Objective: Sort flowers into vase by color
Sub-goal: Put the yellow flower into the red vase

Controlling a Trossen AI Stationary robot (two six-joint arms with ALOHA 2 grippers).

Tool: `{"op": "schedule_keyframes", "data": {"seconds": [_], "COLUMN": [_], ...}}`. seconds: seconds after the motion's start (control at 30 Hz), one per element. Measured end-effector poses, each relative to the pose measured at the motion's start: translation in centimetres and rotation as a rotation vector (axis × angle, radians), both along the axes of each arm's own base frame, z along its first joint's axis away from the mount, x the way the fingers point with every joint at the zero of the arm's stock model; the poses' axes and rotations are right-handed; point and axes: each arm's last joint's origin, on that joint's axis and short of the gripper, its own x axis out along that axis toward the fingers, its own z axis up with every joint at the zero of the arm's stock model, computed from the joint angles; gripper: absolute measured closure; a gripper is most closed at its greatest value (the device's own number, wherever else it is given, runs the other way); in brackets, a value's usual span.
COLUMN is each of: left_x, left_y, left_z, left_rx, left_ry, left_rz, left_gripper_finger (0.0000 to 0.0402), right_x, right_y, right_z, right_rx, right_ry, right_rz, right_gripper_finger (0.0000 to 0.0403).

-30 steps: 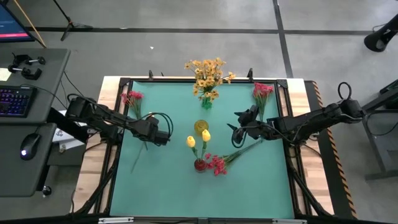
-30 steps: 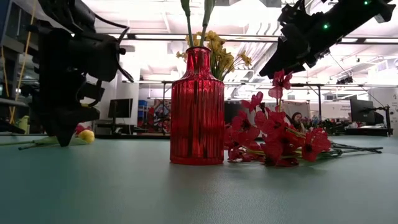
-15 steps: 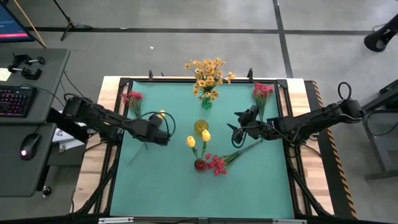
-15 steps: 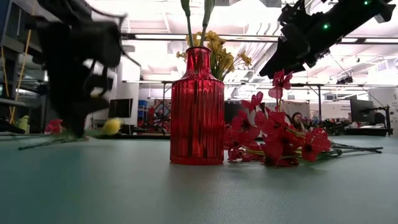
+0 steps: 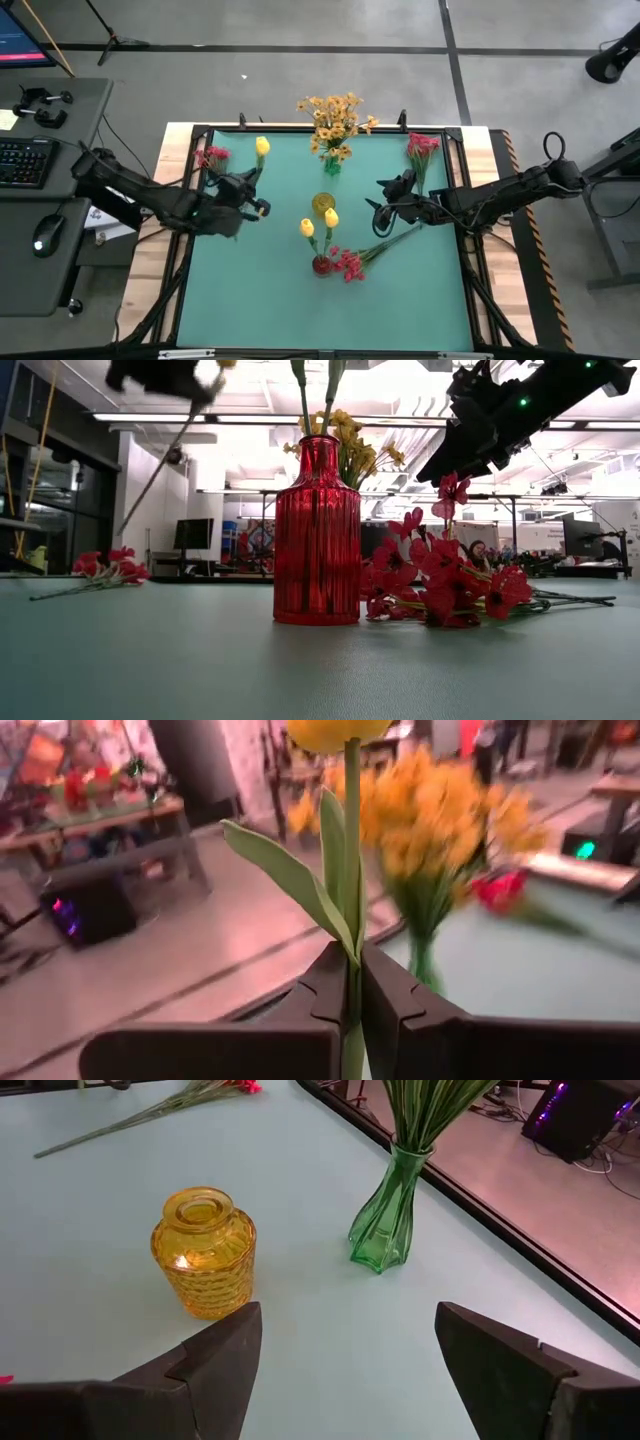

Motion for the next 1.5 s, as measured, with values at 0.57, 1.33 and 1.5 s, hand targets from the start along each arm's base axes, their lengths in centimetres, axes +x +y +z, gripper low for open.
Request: {"op": "schedule_keyframes", "data": {"seconds": [0.57, 1.33, 1.5], "left_x": [1.1, 6.8, 6.9], "left_y": [-7.0, -5.1, -4.8], "left_z": [3.3, 1.0, 1.0], "left_rx": [0.163, 0.314, 0.310], "left_ry": [-0.233, -0.445, -0.448], "left_rz": [-1.227, -1.510, -1.505], "left_gripper_finger": [0.0401, 0.0401, 0.0401], "right_x": [0.0, 0.3, 0.3], "right_y": [0.0, 0.1, 0.1], "right_z": [0.0, 0.5, 0.4], "right_rx": [-0.002, -0.008, -0.014], "right_ry": [0.005, -0.052, -0.042], "right_rz": [0.004, 0.013, 0.017], "right_gripper_finger": [0.0116, 0.0116, 0.0116]}}
